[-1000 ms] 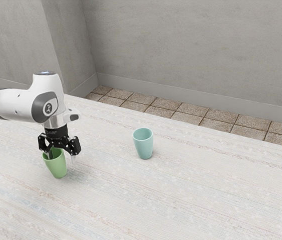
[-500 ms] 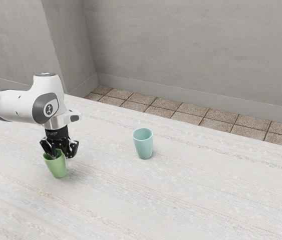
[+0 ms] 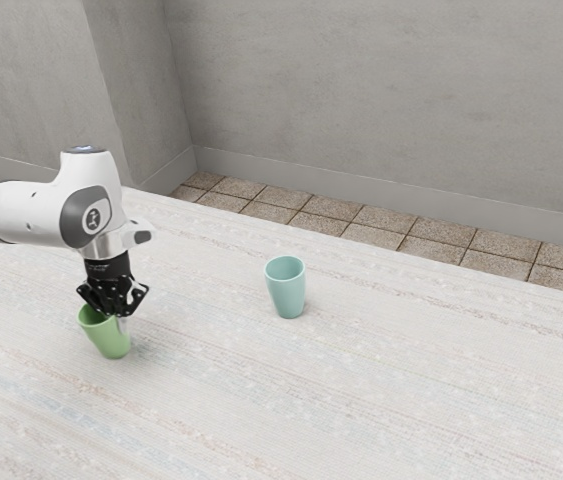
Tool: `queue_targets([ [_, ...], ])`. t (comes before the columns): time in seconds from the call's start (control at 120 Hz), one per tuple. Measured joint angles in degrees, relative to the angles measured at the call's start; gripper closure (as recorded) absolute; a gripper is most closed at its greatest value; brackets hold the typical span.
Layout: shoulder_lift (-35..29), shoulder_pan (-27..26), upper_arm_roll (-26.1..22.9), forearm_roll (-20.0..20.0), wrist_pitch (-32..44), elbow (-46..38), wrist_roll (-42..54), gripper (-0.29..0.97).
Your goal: Place the left cup onto the right cup
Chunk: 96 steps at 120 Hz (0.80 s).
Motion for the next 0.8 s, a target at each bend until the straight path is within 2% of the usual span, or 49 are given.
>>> queue_targets([
  [0.408,-1.41,-0.49,0.01,3.31,-2.91,3.42,-0.39,0.78],
  [0.8,-1.35,-1.08,-0.28,6.40,-9.25,14.42,-0.48,0.78],
])
